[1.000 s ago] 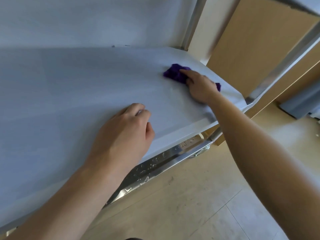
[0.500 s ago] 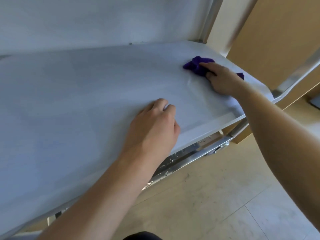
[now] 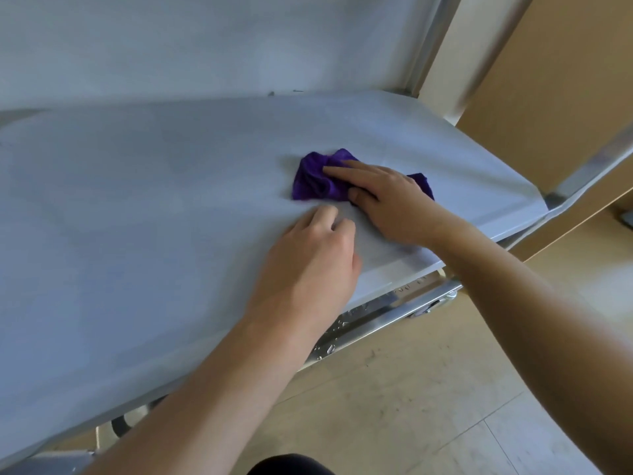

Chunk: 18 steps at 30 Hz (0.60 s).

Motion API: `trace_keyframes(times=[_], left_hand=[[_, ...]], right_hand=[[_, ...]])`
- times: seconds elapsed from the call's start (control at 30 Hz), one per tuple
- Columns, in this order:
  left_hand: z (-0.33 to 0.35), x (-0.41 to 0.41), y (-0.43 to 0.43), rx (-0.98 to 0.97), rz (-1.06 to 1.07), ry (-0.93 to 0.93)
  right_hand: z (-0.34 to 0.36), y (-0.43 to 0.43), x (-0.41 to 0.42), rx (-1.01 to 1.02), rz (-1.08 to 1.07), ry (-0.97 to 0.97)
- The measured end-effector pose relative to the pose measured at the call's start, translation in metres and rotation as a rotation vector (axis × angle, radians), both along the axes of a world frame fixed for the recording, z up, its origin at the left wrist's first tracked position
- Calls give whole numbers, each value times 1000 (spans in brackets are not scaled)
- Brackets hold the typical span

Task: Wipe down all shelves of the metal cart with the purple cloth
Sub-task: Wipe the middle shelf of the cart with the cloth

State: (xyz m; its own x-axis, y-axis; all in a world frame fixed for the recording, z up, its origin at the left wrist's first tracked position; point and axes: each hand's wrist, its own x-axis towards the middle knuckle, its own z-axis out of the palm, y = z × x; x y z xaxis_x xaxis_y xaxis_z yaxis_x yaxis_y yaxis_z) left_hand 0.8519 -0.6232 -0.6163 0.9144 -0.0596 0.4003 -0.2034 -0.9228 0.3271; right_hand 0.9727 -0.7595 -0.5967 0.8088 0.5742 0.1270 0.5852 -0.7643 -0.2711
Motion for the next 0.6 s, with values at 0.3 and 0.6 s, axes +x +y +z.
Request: trace_keyframes(times=[0.3,0.6], left_hand=[[-3,0,-1,-24,-2,-17],[1,-3,2,-87,-1,14]], right_hand=[[2,42,131,-41,-272,75],[4,42,114,-68,-221,110]])
